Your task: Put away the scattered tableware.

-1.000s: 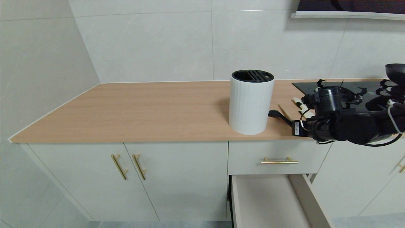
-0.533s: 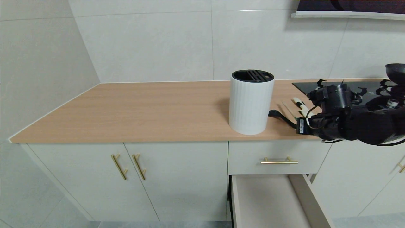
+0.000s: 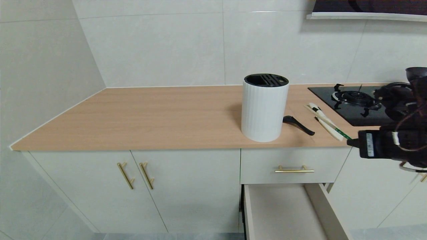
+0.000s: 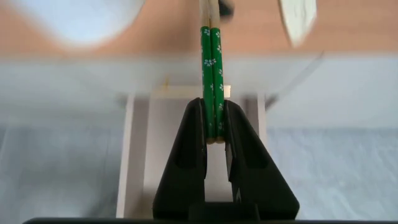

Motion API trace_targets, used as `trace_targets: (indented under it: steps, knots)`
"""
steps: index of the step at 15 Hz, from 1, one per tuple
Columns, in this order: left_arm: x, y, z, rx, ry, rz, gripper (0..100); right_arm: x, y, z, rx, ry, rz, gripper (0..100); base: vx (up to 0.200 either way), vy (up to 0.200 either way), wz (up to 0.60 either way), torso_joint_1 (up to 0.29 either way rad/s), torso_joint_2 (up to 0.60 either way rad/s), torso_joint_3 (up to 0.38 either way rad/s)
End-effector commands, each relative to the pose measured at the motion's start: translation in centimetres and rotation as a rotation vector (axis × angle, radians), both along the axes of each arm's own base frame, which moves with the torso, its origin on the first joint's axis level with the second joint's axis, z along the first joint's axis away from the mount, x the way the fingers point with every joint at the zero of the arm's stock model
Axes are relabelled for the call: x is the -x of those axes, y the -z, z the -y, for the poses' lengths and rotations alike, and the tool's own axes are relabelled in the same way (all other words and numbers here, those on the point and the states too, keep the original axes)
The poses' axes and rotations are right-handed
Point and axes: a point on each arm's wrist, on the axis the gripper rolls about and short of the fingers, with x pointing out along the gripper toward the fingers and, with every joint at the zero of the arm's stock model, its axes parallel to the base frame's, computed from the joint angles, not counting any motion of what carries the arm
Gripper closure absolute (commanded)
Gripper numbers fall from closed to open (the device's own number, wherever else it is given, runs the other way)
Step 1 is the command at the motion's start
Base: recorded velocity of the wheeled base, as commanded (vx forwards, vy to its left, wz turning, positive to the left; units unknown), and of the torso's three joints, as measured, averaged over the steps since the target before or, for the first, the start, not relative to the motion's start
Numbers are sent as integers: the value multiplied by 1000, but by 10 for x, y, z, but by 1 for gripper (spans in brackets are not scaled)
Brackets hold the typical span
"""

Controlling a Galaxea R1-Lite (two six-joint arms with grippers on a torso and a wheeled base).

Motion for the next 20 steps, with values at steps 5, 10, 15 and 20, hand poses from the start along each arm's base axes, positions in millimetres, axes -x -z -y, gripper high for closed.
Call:
trace_targets:
  steps: [5, 10, 15, 20]
  knots:
    - [0, 0, 0, 0, 0, -2, 0, 92, -35, 22, -60, -239, -15, 100, 0, 0, 0, 0, 0, 0]
    - [0, 0, 0, 0, 0, -1, 0, 103, -20, 15, -39, -415, -107, 100, 0, 0, 0, 0, 0, 0]
    - [0, 0, 0, 0, 0, -1, 0, 90, -4, 4, -21, -449, -169, 100, 0, 0, 0, 0, 0, 0]
    - [0, 0, 0, 0, 0, -1, 0, 83, 4, 0, -18, -448, -175, 100, 0, 0, 0, -54, 131, 79]
